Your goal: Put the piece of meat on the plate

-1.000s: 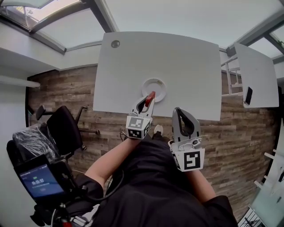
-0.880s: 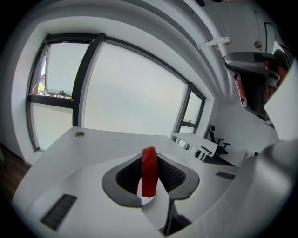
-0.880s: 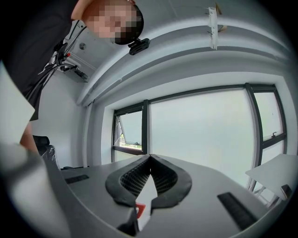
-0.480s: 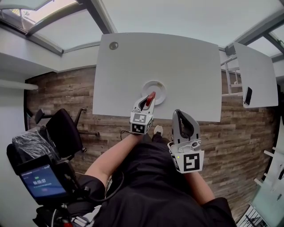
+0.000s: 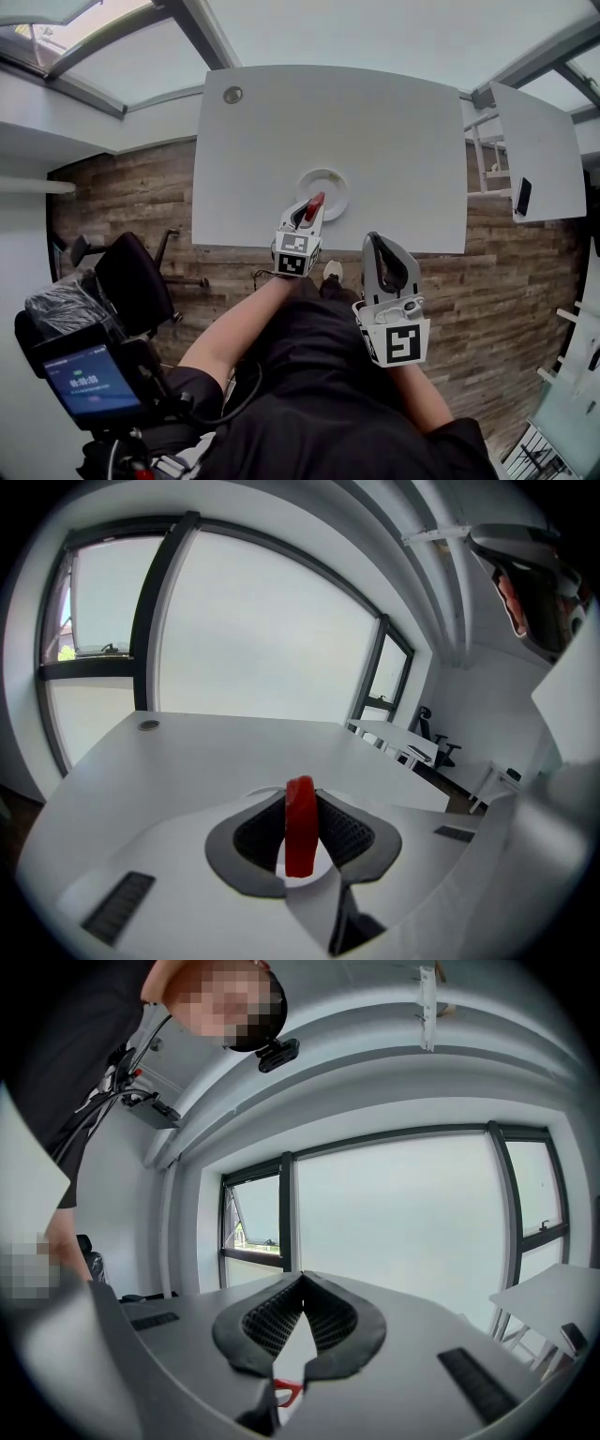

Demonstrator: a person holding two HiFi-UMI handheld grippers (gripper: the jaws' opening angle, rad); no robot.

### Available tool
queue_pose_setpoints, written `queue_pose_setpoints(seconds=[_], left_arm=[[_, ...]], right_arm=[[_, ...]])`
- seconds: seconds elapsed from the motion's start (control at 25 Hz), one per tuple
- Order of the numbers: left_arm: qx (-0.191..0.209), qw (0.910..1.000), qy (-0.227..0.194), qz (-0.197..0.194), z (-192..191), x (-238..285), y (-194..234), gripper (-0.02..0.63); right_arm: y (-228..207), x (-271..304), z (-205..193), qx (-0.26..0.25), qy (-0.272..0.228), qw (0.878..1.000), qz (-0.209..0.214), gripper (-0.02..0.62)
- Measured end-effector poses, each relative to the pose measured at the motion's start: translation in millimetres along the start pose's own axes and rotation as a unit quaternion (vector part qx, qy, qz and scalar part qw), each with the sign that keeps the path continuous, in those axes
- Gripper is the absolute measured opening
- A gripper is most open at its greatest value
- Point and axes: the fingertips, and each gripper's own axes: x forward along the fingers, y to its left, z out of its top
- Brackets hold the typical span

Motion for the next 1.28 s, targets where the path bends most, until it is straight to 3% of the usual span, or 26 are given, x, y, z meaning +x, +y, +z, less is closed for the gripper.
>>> queue_pose_setpoints(seconds=[0.92, 1.28], left_arm=[[0.004, 0.9967, 0.076, -0.029, -48, 53, 7, 0.097], [0.003, 0.9957, 0.073, -0.058, -43, 57, -3, 0.097]], right_arm=[[-11, 4, -22, 0.007, 0.029, 0.999, -0.021, 0.005], [-9, -7, -25, 0.001, 0.045, 0.998, -0.038, 0.005]])
